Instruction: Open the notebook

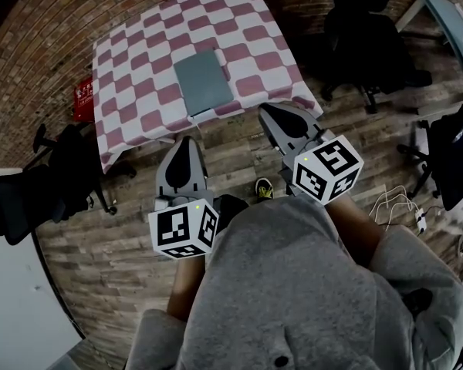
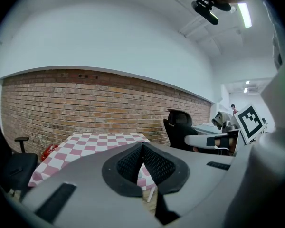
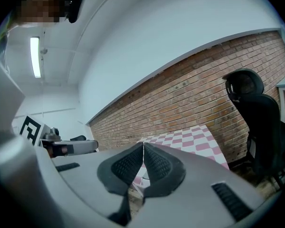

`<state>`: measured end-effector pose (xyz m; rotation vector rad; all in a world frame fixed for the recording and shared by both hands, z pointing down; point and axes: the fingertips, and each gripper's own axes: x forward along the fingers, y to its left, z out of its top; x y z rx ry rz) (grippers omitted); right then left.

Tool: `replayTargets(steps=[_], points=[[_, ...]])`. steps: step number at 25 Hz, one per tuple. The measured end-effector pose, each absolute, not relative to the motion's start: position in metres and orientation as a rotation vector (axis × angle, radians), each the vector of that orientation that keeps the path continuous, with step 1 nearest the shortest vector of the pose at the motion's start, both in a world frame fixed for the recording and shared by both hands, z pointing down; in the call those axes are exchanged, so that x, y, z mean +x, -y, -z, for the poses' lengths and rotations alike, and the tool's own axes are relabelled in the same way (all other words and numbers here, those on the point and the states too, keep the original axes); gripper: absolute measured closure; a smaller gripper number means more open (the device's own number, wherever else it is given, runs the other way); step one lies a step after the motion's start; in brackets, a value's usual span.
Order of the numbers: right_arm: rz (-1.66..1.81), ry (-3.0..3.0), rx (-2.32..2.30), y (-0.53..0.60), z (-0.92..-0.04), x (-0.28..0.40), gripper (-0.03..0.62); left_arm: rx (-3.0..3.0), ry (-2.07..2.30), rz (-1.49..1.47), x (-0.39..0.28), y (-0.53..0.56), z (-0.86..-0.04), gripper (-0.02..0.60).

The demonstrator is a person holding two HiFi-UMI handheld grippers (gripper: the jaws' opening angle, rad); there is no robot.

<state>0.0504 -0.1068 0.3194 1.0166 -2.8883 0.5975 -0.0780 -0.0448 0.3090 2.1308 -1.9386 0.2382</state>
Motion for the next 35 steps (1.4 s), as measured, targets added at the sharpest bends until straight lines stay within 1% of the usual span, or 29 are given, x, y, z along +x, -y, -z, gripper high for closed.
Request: replayTargets(steps=[21,27,35], points=[[-0.627,2.891,1.045,0.109,-0.322,0.051,0.568,2.168,1.895,-0.253,-0.071,0.049,-0.309,0.574],[-0.627,2.869,1.046,0.120,-0.328,0.041,0.568,2.172,1.882,-0.242,-0.082,0.062,-0.312,0.574],[-0.628,2.829,1.056,0.149,-0.336,0.012,0.568,2.153,1.859,-0.235,-0.115,0.091,-0.323,0.575]])
